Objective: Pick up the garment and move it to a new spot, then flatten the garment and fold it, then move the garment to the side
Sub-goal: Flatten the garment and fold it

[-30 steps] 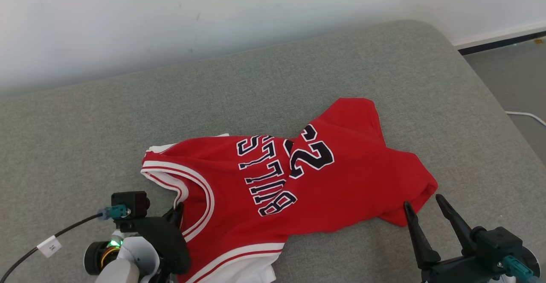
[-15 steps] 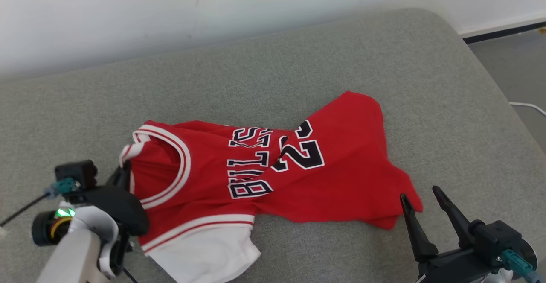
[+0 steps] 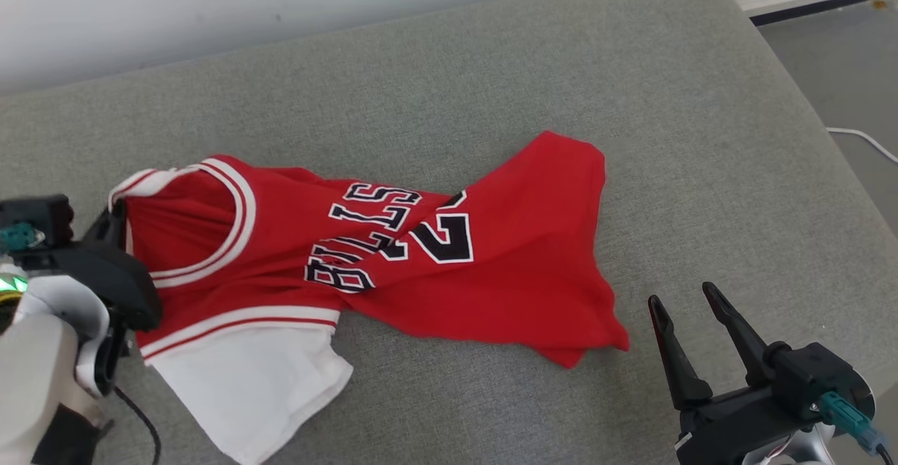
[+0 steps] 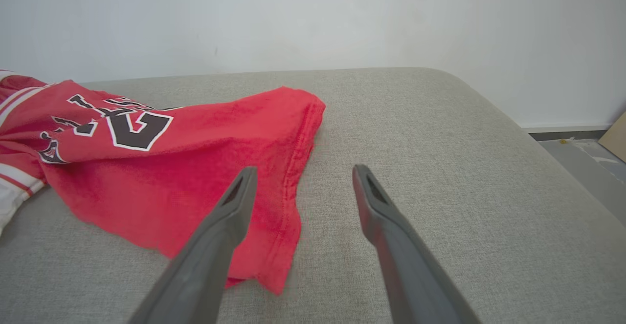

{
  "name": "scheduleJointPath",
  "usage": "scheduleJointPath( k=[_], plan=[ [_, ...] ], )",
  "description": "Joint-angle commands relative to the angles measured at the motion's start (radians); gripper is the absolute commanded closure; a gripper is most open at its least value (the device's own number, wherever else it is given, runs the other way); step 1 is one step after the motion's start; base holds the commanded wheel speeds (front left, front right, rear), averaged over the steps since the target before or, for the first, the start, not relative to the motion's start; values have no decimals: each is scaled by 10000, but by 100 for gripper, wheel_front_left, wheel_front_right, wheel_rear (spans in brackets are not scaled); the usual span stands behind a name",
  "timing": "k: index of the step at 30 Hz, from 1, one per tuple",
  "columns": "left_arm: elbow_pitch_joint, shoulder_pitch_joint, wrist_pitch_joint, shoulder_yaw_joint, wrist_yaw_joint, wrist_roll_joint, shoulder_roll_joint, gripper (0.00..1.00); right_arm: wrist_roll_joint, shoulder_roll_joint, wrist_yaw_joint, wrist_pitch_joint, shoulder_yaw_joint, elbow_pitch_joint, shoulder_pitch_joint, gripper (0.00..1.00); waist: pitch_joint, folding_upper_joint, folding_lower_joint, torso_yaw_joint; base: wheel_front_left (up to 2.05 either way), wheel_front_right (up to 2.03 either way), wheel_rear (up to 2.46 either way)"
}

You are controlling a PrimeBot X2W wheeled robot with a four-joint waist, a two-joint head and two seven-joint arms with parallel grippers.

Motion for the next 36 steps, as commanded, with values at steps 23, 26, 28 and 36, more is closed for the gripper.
scheduleJointPath(
  k=[23, 26, 28, 36],
  plan=[
    [-215, 623, -2218, -265, -519, -668, -1039, 0, -51, -54, 9, 167, -407, 77, 163, 0, -863, -1, -2, 1426, 0, 0, 0],
    [-784, 1204, -2518, -315, -538, -765, -1141, 0, -61, -28, 9, 283, -526, -7, 361, 0, -1120, -1, -2, 1848, 0, 0, 0],
    [-1001, 1407, -2605, -320, -544, -772, -1164, 0, -62, -19, 9, 328, -591, -35, 433, 0, -1218, -1, -2, 1987, 0, 0, 0],
    [-3546, 3680, -2977, 239, 148, -371, -1326, 0, -98, 69, 9, 509, -898, -110, 927, 0, -1968, -1, -2, 2753, 0, 0, 0]
  ],
)
